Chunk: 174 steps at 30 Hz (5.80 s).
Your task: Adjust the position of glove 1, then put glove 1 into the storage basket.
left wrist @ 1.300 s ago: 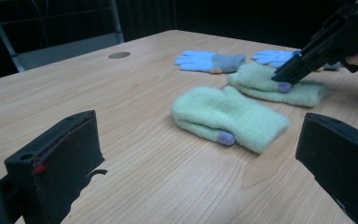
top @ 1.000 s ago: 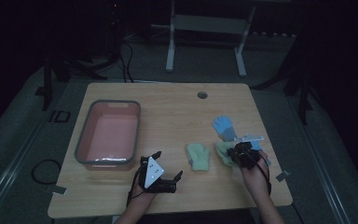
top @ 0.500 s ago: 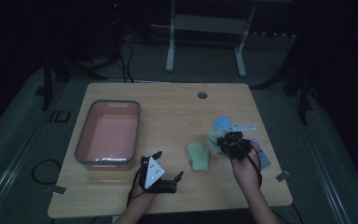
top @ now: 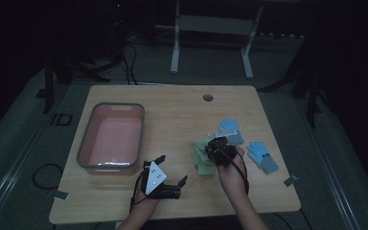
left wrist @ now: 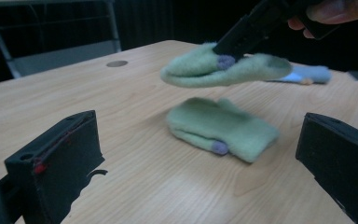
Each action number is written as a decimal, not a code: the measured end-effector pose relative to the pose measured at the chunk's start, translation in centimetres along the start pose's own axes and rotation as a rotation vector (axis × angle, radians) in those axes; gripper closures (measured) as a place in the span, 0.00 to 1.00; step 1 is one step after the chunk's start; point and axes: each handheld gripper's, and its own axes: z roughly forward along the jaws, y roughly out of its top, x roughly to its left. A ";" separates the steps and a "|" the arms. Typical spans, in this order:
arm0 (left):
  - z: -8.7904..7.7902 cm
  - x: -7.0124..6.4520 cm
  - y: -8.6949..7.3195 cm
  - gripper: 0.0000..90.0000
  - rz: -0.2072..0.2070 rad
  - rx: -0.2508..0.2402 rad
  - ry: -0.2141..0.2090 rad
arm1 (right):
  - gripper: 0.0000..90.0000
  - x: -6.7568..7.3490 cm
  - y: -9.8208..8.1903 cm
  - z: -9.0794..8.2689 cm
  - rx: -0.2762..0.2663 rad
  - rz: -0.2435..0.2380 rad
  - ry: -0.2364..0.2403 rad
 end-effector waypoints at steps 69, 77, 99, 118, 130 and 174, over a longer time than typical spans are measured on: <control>8.3 -3.1 1.6 0.41 0.272 0.232 -0.351 | 0.54 -6.8 0.4 5.1 -0.023 -0.173 0.393; 9.7 -3.0 1.5 0.46 0.302 0.298 -0.338 | 0.48 -6.9 -0.4 7.3 0.060 -0.228 0.366; 9.8 -2.4 2.9 0.82 0.321 0.369 -0.279 | 0.82 -7.6 -0.6 7.7 0.105 -0.098 0.543; 6.9 -0.6 7.9 0.83 0.390 0.362 -0.257 | 0.83 -6.1 3.0 3.9 0.021 -0.113 0.548; 4.0 1.6 10.2 0.83 0.428 0.356 -0.213 | 0.83 -3.3 6.5 2.5 -0.013 -0.161 0.552; -8.5 14.8 8.9 0.83 0.384 0.469 -0.022 | 0.83 13.5 17.7 7.3 -0.012 -0.280 0.677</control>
